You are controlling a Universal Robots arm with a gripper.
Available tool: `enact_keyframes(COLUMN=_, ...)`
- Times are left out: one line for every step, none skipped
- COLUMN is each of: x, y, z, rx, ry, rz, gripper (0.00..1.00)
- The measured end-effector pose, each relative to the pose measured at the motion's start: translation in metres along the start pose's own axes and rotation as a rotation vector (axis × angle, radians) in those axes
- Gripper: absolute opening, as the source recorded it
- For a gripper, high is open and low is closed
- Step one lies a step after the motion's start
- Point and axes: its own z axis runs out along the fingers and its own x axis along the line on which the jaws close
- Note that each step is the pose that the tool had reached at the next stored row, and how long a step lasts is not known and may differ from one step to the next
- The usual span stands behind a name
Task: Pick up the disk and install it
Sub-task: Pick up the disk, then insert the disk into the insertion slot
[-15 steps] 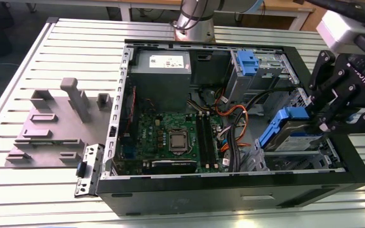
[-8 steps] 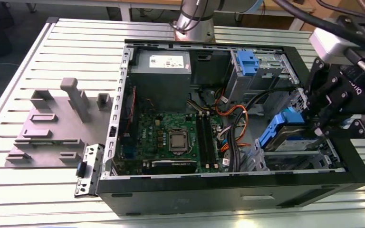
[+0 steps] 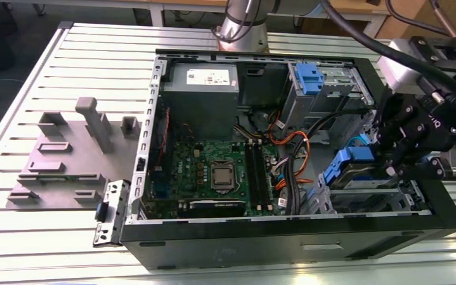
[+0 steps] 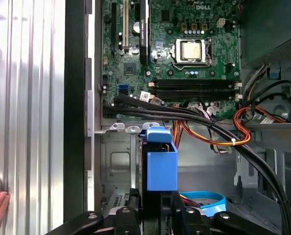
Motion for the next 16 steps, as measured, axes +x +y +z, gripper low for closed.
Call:
enact_keyframes(x=0.0000, y=-0.0001, z=0.0013, rx=0.0000, ry=0.0001, rz=0.000, gripper=0.35)
enact_keyframes(x=0.0001, y=-0.0001, z=0.0024, rx=0.0000, ry=0.0001, rz=0.000, gripper=0.35)
enact_keyframes(x=0.0001, y=-0.0002, z=0.0030, rx=0.0000, ry=0.0001, rz=0.000, gripper=0.35)
enact_keyframes(x=0.0001, y=-0.0002, z=0.0030, rx=0.0000, ry=0.0002, rz=0.000, gripper=0.35)
enact_keyframes(x=0.0001, y=-0.0002, z=0.0031, rx=0.0000, ry=0.0002, rz=0.000, gripper=0.35)
enact_keyframes(x=0.0001, y=-0.0002, z=0.0031, rx=0.0000, ry=0.0003, rz=0.000, gripper=0.35)
enact_keyframes(x=0.0001, y=-0.0002, z=0.0031, rx=0.0000, ry=0.0002, rz=0.000, gripper=0.35)
enact_keyframes(x=0.0001, y=-0.0002, z=0.0032, rx=0.0000, ry=0.0002, rz=0.000, gripper=0.35)
enact_keyframes(x=0.0001, y=-0.0002, z=0.0032, rx=0.0000, ry=0.0001, rz=0.000, gripper=0.35)
enact_keyframes(x=0.0001, y=-0.0002, z=0.0032, rx=0.0001, ry=0.0001, rz=0.000, gripper=0.36)
enact_keyframes(x=0.0001, y=-0.0002, z=0.0032, rx=0.0001, ry=0.0001, rz=0.000, gripper=0.42)
enact_keyframes(x=0.0001, y=-0.0002, z=0.0031, rx=0.0000, ry=0.0004, rz=0.000, gripper=0.42)
enact_keyframes(x=0.0001, y=-0.0002, z=0.0033, rx=0.0000, ry=0.0001, rz=0.000, gripper=0.42)
enact_keyframes(x=0.0001, y=-0.0002, z=0.0033, rx=0.0000, ry=0.0001, rz=0.000, gripper=0.48)
enact_keyframes(x=0.0001, y=-0.0002, z=0.0033, rx=0.0000, ry=0.0001, rz=0.000, gripper=0.48)
enact_keyframes(x=0.0001, y=-0.0002, z=0.0033, rx=0.0000, ry=0.0001, rz=0.000, gripper=0.48)
